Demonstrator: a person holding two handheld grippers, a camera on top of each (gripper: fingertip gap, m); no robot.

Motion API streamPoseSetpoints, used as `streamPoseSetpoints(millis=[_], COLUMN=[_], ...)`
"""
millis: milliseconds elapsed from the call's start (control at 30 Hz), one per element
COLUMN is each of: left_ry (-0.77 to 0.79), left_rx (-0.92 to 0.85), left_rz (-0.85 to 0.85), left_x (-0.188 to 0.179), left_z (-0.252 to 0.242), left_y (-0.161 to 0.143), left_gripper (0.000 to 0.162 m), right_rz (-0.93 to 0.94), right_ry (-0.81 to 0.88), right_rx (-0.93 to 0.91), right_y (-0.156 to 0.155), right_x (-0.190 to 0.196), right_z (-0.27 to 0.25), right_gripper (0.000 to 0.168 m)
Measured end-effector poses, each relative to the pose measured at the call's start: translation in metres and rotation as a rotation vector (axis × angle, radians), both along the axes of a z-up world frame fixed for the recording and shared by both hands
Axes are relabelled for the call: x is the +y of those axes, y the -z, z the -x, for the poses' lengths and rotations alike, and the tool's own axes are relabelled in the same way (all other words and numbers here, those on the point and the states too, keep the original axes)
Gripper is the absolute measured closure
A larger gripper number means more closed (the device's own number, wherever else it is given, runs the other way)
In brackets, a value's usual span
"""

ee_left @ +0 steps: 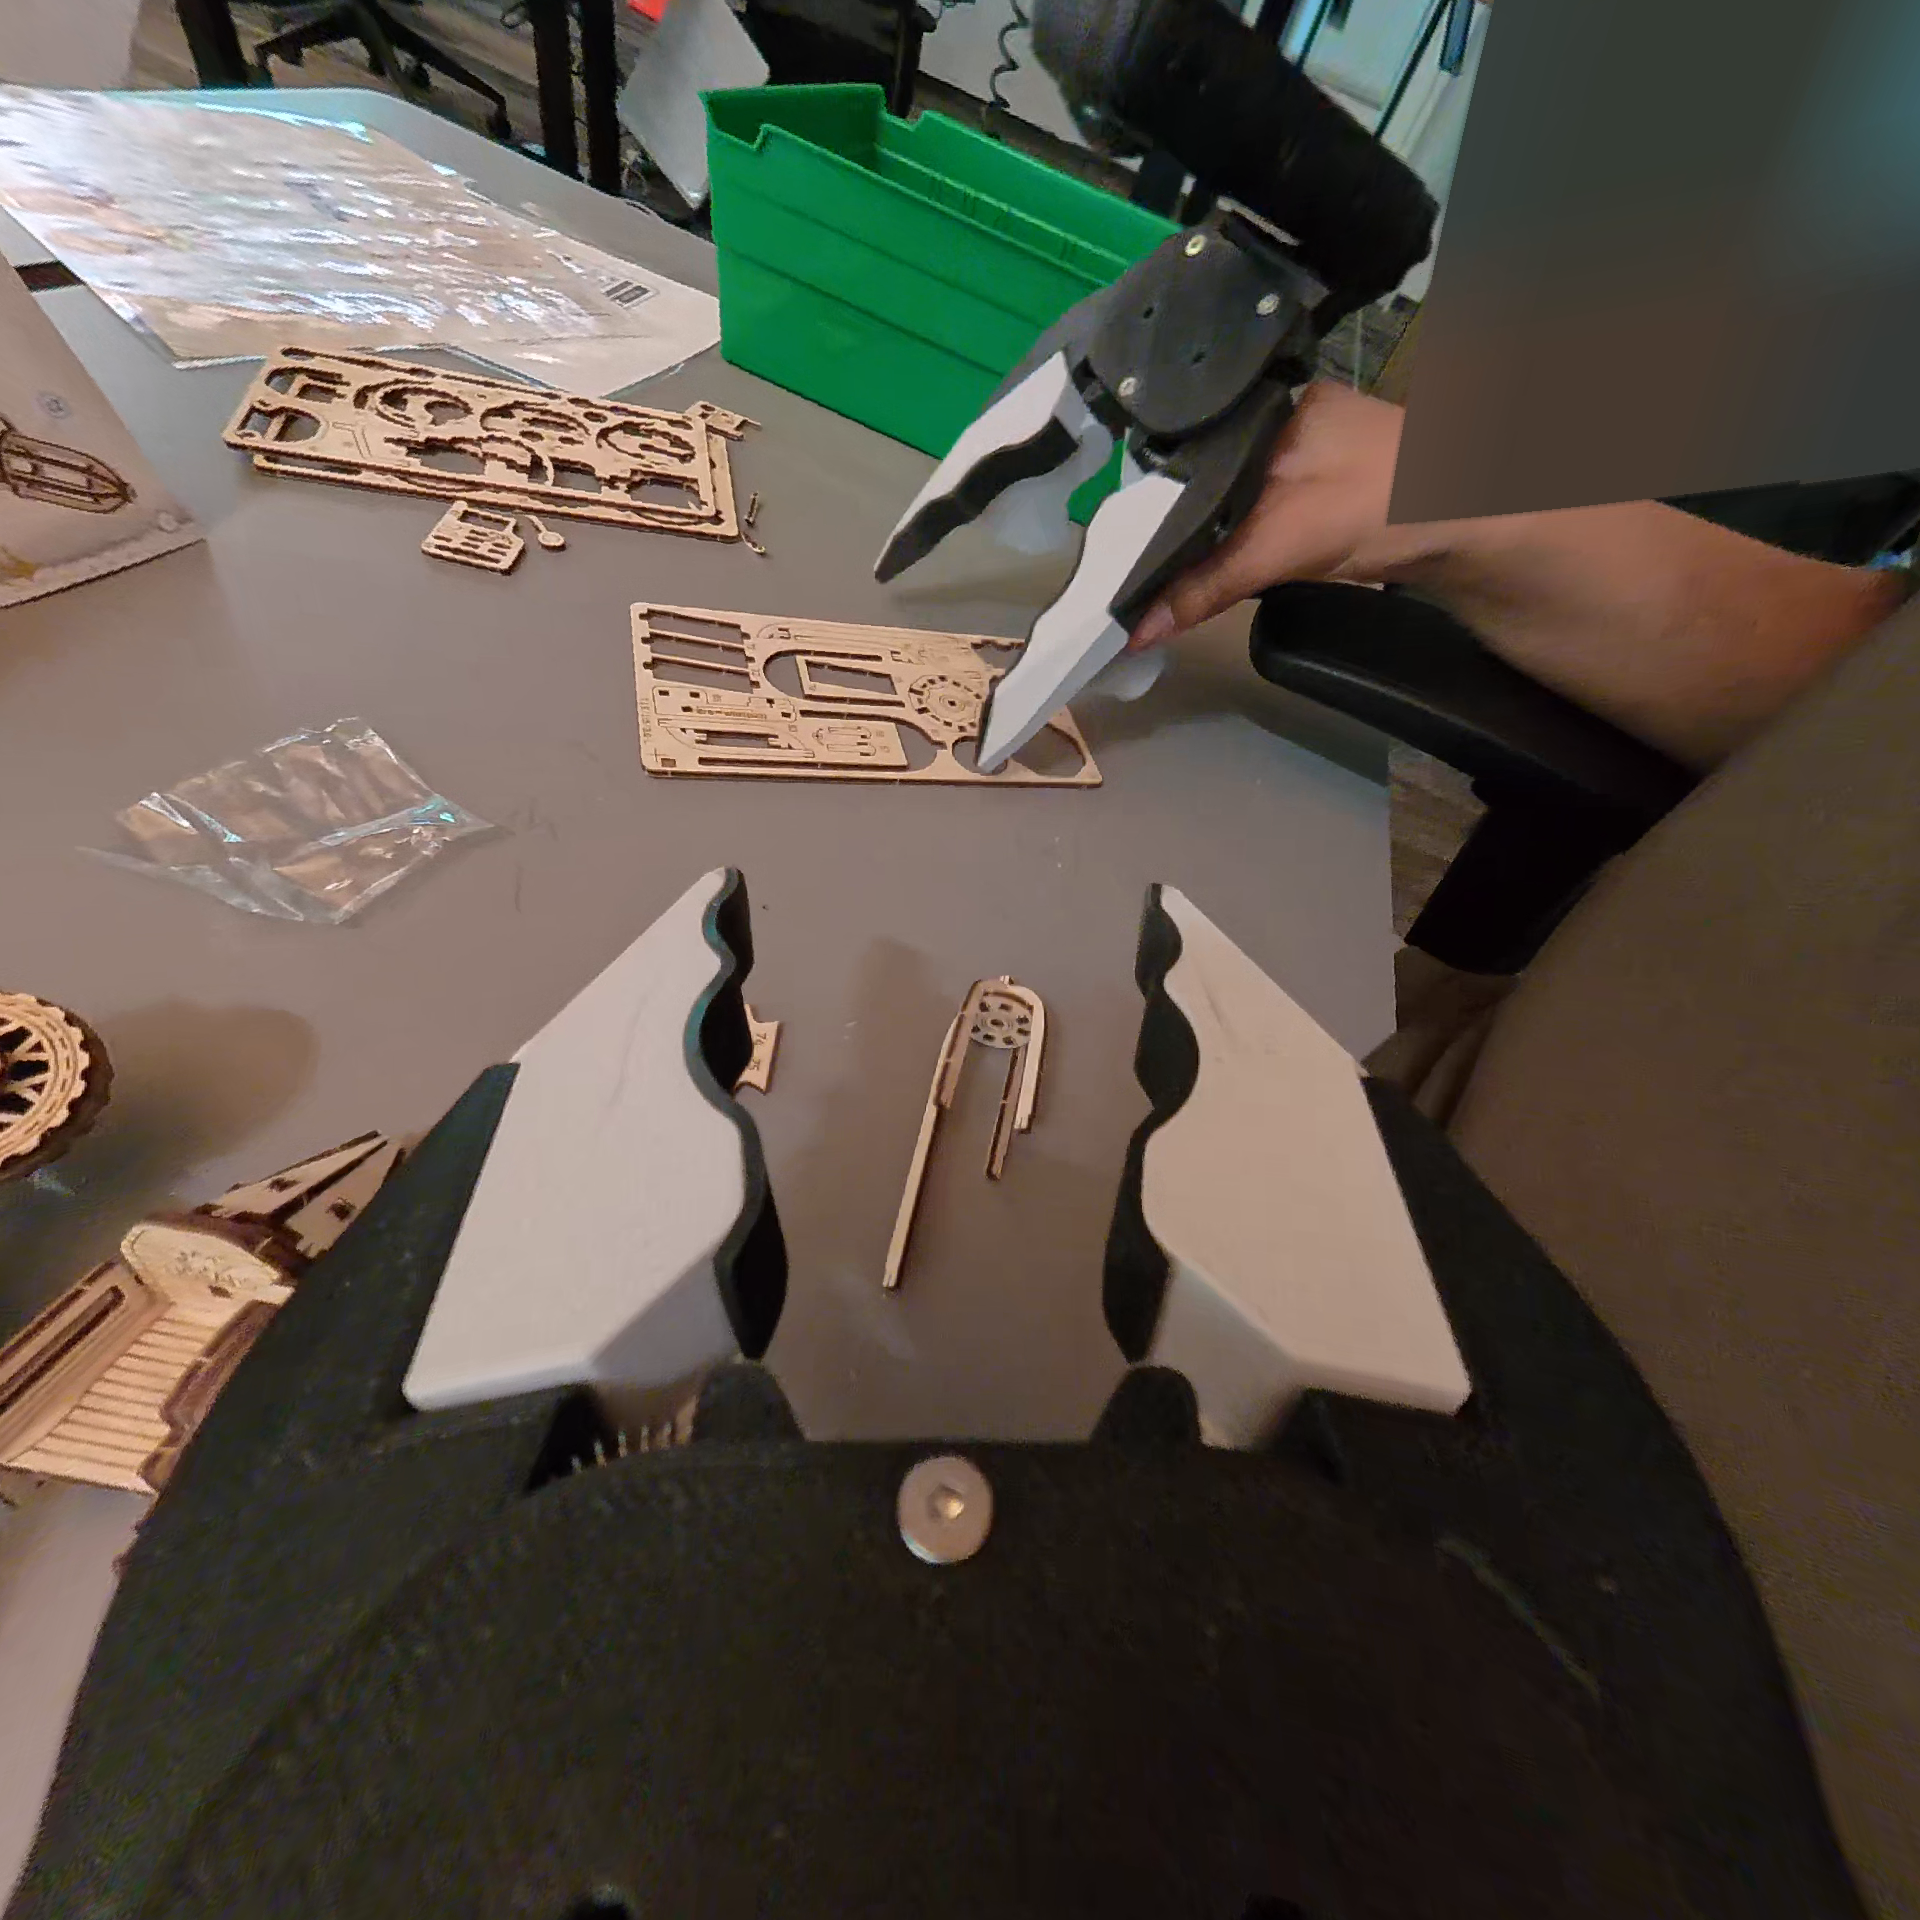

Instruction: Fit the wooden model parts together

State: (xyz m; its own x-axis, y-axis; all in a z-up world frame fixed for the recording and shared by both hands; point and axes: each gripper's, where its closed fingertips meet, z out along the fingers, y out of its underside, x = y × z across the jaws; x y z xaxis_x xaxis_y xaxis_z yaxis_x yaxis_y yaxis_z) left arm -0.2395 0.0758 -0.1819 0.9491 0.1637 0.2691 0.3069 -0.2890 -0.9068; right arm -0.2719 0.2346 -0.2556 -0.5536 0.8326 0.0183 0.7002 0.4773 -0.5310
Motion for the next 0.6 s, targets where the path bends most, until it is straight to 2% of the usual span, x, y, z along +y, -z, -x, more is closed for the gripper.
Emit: streamPoseSetpoints(millis=[133,300,333,367,400,600], left_ry=[0.011,0.018,0.02,0.021,0.021,0.017], left_rx=[0.003,0.003,0.004,0.004,0.006,0.015], left_rz=[-0.002,-0.004,-0.004,-0.003,-0.001,0.004], left_x=[-0.0009,-0.0014,-0.0013,-0.0011,-0.0011,-0.0014], left_z=[-0.003,-0.0053,-0.0058,-0.0062,-0.0065,-0.006], left_y=[-0.0007,-0.0014,-0.0015,-0.0014,-0.0012,-0.0002], left_gripper=[0.087,0.088,0.088,0.088,0.088,0.089], right_rz=[-0.034,-0.032,-0.028,-0.022,-0.023,-0.014], right_ry=[0.011,0.025,0.021,0.012,0.007,-0.009], right_rx=[-0.081,-0.078,-0.072,-0.058,-0.048,-0.054], right_y=[0.0132,0.0126,0.0111,0.0083,0.0072,0.0059], right_x=[0.0011,0.0021,0.001,-0.001,-0.0018,-0.0027], right_z=[-0.0029,-0.0014,-0.0016,-0.0017,-0.0019,-0.0054], right_gripper=[0.044,0.046,0.05,0.069,0.078,0.078])
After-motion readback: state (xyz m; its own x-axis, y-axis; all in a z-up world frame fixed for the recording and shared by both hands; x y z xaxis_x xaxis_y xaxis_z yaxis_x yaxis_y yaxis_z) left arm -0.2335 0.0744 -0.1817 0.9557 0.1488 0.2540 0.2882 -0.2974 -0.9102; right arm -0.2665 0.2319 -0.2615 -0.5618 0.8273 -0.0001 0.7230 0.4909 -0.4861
